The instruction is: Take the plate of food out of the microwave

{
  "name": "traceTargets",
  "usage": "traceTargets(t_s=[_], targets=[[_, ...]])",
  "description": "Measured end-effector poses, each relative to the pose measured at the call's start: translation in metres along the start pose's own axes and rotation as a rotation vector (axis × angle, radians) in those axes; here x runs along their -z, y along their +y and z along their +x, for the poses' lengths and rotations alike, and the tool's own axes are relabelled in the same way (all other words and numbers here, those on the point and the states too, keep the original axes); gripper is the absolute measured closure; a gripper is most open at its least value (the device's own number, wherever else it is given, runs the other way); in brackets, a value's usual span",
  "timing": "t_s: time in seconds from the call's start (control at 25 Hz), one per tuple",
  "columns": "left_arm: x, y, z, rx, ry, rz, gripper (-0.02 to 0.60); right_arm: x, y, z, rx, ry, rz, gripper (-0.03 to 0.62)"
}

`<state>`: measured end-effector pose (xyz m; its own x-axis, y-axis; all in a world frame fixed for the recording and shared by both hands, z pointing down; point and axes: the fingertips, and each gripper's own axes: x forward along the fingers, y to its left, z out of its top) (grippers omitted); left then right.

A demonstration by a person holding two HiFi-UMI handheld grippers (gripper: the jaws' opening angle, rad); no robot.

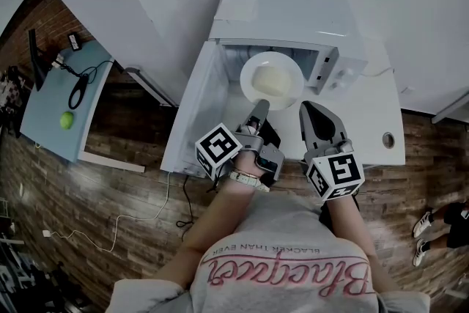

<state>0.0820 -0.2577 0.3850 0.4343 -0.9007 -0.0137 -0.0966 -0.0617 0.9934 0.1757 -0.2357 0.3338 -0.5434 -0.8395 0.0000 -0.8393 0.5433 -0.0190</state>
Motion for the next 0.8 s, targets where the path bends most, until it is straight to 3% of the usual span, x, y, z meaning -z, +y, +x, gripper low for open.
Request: traceTargets(t_s=[0.8], targets=[[0.0021, 0.0037, 0.0058, 0.0, 0.02, -0.014, 0.563, 0.0064, -0.0014, 0.0016, -0.001, 0.014, 0.006, 0.586]])
